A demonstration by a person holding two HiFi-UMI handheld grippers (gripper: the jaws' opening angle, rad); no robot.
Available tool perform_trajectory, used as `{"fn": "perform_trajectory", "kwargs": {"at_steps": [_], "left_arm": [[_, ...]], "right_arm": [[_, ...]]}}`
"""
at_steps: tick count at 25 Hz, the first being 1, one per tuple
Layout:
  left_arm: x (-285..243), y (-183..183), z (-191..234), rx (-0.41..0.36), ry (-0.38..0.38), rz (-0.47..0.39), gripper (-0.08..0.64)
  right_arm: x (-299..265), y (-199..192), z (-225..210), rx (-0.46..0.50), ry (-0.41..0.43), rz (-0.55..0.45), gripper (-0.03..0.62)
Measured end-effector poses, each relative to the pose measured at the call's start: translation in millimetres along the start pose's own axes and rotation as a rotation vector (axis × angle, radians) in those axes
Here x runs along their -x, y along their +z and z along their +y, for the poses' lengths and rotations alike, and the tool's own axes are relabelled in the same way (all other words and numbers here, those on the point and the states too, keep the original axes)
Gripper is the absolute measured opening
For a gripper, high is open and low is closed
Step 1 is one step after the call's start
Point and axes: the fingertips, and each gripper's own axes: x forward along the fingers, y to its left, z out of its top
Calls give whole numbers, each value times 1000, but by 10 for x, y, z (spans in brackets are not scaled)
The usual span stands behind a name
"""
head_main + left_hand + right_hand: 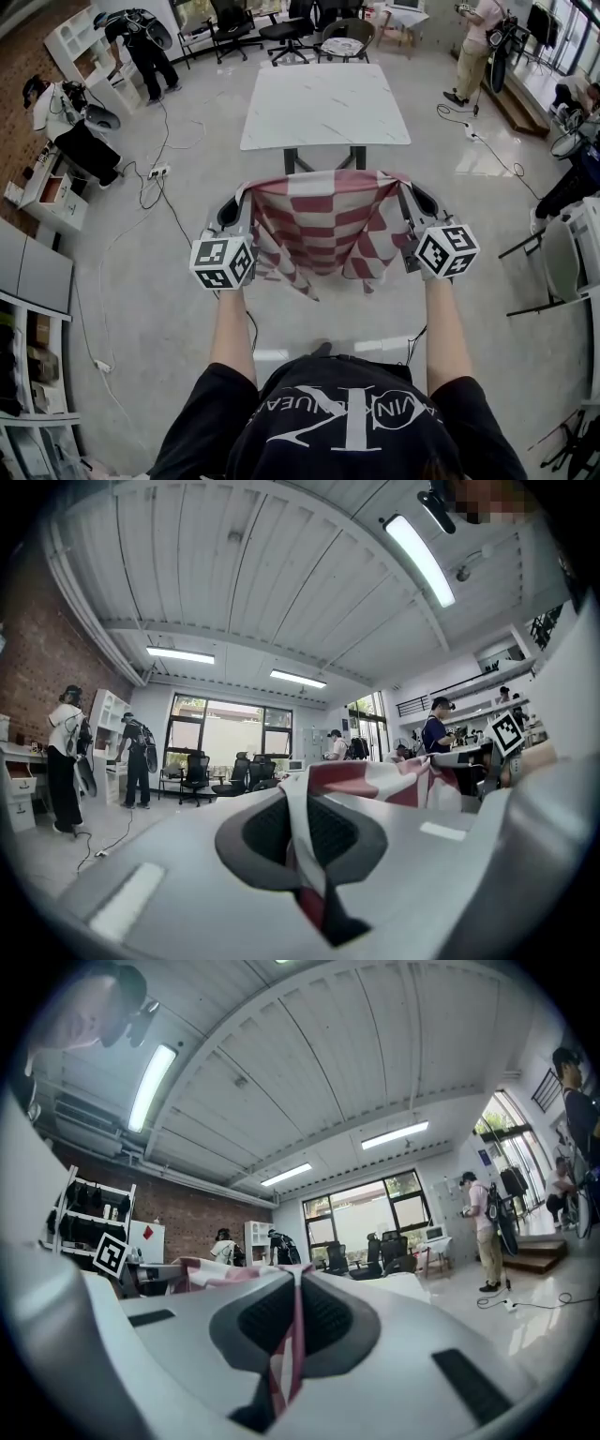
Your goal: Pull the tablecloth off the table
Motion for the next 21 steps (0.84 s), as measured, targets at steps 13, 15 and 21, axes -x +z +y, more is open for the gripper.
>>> {"fn": "perform_trajectory", "kwargs": {"at_steps": [13,15,21], "left_arm": [[7,-32,-47,-2,-2,7,14],[6,-34,-59,-3,-1,4,14],[-6,-123,-50,3,2,4,14]], "right_arm": [[-11,-54,-74,-56,-3,-24,12],[-5,-55,-84,-59,-4,-29,12],[-37,-155,-112,-44,-6,-13,12]]}}
